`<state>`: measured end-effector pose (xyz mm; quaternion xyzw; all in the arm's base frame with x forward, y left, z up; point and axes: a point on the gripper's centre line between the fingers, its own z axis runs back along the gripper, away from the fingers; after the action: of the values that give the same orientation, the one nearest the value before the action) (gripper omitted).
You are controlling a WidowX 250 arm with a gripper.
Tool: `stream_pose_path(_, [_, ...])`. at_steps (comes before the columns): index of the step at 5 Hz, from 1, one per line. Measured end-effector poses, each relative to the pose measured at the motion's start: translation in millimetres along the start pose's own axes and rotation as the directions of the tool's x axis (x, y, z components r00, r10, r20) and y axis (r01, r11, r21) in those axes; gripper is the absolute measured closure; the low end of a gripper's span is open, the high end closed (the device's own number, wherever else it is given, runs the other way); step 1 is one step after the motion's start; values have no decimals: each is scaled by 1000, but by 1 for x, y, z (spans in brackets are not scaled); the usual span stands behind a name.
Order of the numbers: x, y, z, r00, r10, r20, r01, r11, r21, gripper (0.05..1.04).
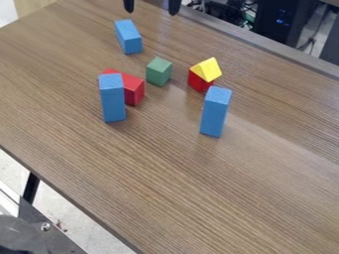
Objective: Move blue cuboid on the right side of the table
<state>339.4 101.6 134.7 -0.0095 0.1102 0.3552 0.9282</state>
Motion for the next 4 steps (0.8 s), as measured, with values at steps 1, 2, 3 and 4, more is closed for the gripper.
stream_pose_path(1, [0, 1, -18, 999, -2, -50, 3, 1000, 22, 85])
stream_pose_path(2, [-34, 28, -38, 999, -48, 19, 47, 998, 28, 85])
stream_pose_path(3, [-58, 51, -25, 989, -37, 143, 41, 999, -22, 85])
stream_pose_path(4, [-84, 66, -29, 982, -28, 189, 38, 998, -50, 85])
